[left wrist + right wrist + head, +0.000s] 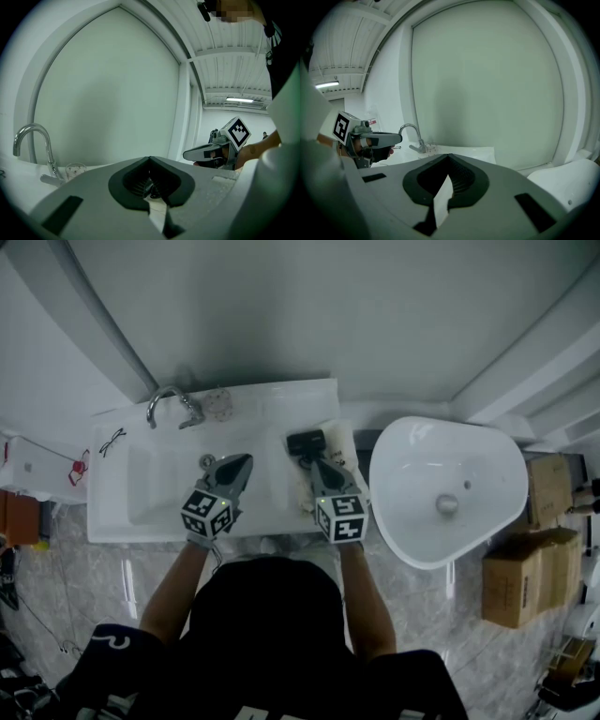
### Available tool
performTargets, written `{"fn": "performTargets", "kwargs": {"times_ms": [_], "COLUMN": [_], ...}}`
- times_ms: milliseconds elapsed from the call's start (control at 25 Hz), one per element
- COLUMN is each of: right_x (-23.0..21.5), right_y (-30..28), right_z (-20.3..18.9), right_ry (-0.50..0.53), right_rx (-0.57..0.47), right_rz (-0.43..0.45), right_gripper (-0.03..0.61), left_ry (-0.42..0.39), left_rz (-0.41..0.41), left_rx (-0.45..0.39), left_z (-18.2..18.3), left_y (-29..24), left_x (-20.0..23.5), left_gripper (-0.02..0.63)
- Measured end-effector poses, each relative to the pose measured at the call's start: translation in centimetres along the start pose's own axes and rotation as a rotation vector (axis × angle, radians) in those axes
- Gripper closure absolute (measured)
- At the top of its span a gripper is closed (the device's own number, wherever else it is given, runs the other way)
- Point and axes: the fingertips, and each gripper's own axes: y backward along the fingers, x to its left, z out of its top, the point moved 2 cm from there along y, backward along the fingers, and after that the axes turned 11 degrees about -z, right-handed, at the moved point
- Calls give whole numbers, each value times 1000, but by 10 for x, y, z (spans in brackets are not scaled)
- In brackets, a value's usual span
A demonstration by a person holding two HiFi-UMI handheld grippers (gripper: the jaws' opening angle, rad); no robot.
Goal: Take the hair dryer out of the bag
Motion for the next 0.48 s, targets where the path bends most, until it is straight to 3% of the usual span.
{"fn": "performTargets", "kwargs": {"times_ms": [480], "right_x": [-1], "right_y": [-3], "right_z": [-2], "right_ry": [-5], "right_rx": [11], "right_rz": [-1], "right_gripper": [583], "left_ry": [8], "left_rz": [6], "left_rx": [2], "left_z": [-2], "left_y": [1], "left_x": [2], "left_gripper": [615]}}
